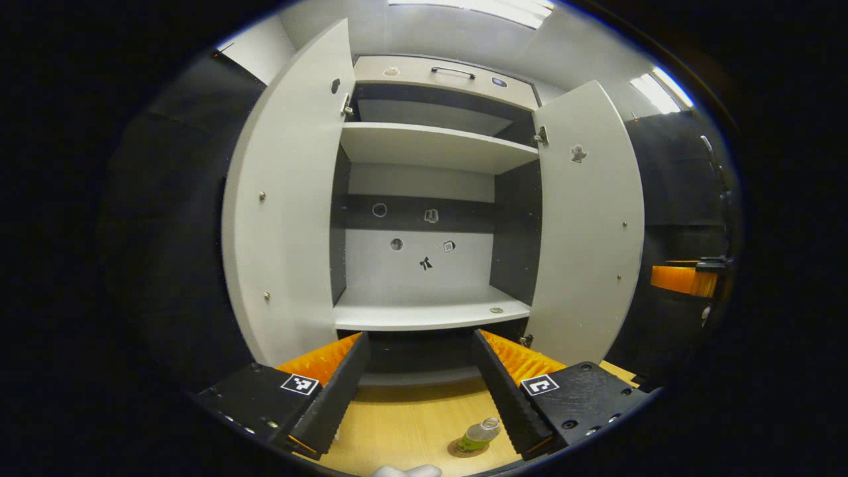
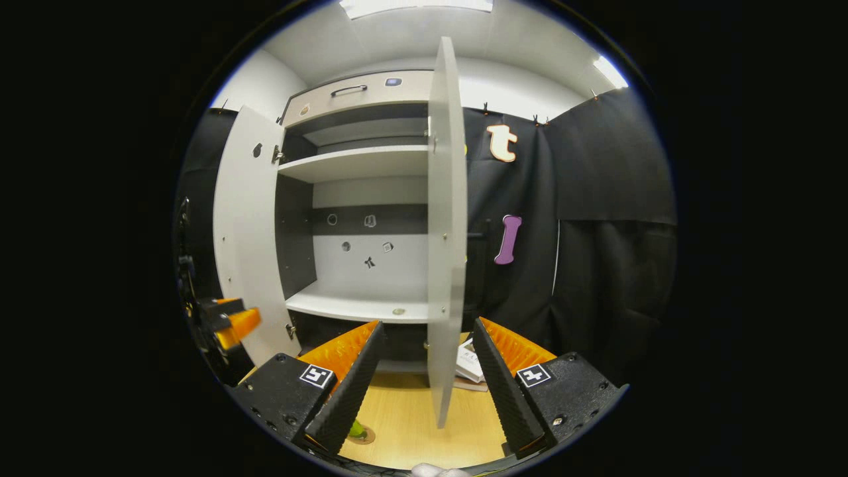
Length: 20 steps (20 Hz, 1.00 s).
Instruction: Grasp the bottle in the cabinet with the left hand and place it on the coaster, then close the right door with the right hand and the left door with the left hand.
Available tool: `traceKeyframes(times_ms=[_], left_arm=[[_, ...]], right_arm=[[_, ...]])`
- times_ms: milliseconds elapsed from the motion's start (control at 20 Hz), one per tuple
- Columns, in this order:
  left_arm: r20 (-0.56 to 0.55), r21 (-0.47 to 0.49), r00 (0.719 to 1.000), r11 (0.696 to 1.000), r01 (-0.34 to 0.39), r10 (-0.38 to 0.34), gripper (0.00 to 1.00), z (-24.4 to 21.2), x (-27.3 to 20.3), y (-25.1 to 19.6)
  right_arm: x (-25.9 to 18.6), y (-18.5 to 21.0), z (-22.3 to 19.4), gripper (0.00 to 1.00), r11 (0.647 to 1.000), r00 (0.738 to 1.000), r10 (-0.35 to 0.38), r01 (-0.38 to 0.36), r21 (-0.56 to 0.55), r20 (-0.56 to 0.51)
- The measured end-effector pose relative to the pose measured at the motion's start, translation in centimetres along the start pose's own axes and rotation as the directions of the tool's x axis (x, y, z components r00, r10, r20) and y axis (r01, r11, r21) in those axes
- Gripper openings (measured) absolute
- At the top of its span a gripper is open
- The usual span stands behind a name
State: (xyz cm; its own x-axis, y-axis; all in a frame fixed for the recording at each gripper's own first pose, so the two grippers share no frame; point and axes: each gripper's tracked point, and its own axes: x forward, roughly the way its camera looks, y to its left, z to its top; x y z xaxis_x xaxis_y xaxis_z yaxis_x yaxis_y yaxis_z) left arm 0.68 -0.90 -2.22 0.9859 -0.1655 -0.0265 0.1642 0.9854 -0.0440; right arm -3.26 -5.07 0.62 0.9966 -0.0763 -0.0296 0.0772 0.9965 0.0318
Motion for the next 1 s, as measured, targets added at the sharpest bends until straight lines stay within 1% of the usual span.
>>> traceKeyframes(times_ms=[150, 300, 350, 400, 500, 550, 650, 800, 850, 1000], left_arm=[[0.011, 0.020, 0.999, 0.998, -0.053, 0.052, 0.95, 1.0, -2.0, 2.1], [-0.006, 0.030, 0.993, 0.992, -0.119, 0.120, 0.95, 0.5, -4.2, 4.2], [-0.014, 0.020, 0.991, 0.991, -0.132, 0.133, 0.90, 0.2, -4.8, 4.5], [-0.021, 0.010, 0.990, 0.990, -0.140, 0.140, 0.95, 0.0, -5.1, 4.7], [-0.029, 0.008, 0.986, 0.987, -0.163, 0.163, 0.95, -0.1, -5.5, 4.9], [-0.027, 0.007, 0.984, 0.985, -0.174, 0.174, 0.95, 0.1, -5.5, 4.9], [-0.031, -0.009, 0.982, 0.982, -0.188, 0.187, 0.95, 0.4, -5.6, 4.3], [-0.026, -0.043, 0.983, 0.982, -0.184, 0.183, 0.95, 1.2, -5.0, 3.0], [-0.023, -0.040, 0.982, 0.981, -0.188, 0.187, 0.95, 1.6, -4.8, 2.8], [-0.015, -0.036, 0.978, 0.978, -0.207, 0.207, 0.95, 2.2, -4.6, 1.9]], right_arm=[[0.8, -3.8, 1.7, 0.83, 0.997, 0.997, -0.073, 0.073, 0.009, 0.037], [1.8, -8.4, 3.8, 0.83, 0.989, 0.986, -0.149, 0.148, 0.025, 0.072], [2.1, -10.0, 4.6, 0.83, 0.985, 0.981, -0.172, 0.171, 0.026, 0.083], [2.5, -11.5, 5.4, 0.83, 0.981, 0.976, -0.195, 0.193, 0.032, 0.097], [3.5, -13.8, 6.9, 0.83, 0.976, 0.969, -0.218, 0.214, 0.046, 0.115], [4.1, -14.7, 7.3, 0.83, 0.975, 0.968, -0.219, 0.214, 0.053, 0.124], [5.4, -15.6, 7.6, 0.83, 0.979, 0.974, -0.200, 0.194, 0.059, 0.107], [7.3, -15.5, 8.0, 0.83, 0.987, 0.983, -0.158, 0.154, 0.055, 0.092], [8.1, -15.2, 8.0, 0.83, 0.989, 0.987, -0.138, 0.134, 0.054, 0.086], [10.1, -12.7, 6.8, 0.83, 0.999, 0.999, -0.032, 0.031, 0.035, 0.036]])
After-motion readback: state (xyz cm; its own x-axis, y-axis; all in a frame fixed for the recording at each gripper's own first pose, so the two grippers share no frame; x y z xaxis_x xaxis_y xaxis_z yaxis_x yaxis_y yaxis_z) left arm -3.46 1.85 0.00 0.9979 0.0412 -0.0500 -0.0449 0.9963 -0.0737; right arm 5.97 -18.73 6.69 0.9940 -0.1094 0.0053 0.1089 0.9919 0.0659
